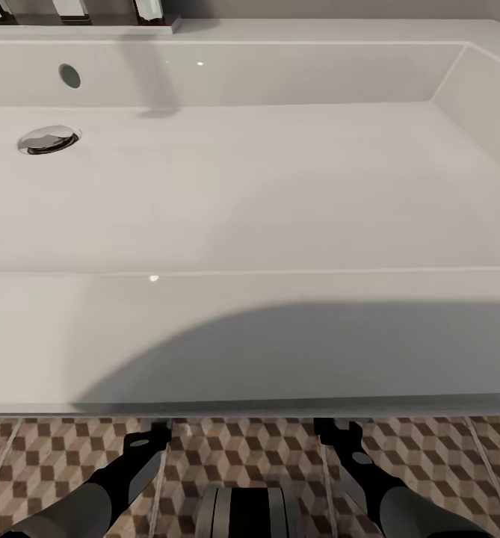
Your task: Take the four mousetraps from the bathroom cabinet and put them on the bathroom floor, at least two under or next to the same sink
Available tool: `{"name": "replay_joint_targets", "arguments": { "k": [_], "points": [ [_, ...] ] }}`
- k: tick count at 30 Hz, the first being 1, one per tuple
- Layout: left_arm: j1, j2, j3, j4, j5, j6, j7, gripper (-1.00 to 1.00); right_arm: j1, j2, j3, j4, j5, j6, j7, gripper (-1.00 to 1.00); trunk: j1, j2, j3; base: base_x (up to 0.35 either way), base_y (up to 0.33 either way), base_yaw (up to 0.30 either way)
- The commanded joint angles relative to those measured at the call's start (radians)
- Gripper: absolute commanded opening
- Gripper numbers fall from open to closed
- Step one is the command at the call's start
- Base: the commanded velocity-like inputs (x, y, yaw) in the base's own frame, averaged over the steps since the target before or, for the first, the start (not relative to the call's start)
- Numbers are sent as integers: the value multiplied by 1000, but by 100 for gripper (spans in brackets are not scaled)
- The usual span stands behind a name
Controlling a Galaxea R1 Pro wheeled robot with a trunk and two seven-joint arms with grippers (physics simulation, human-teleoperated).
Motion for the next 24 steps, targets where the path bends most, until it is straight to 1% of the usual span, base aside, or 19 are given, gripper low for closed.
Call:
{"name": "replay_joint_targets", "arguments": {
  "k": [1, 17, 24],
  "points": [
    [0, 1, -8, -2, 7, 6, 7, -100, 0, 0, 5, 1, -7, -4, -3, 100, 0, 0, -1, 0, 0, 0],
    [0, -3, -8, -1, -1, 6, 7, -100, 0, 0, 5, 1, -7, -4, -3, 100, 0, 0, -1, 0, 0, 0],
    [0, -13, -10, -4, -4, 7, 7, -100, 0, 2, 5, 1, -7, -4, -3, 100, 0, 0, -1, 0, 0, 0]
  ]
}}
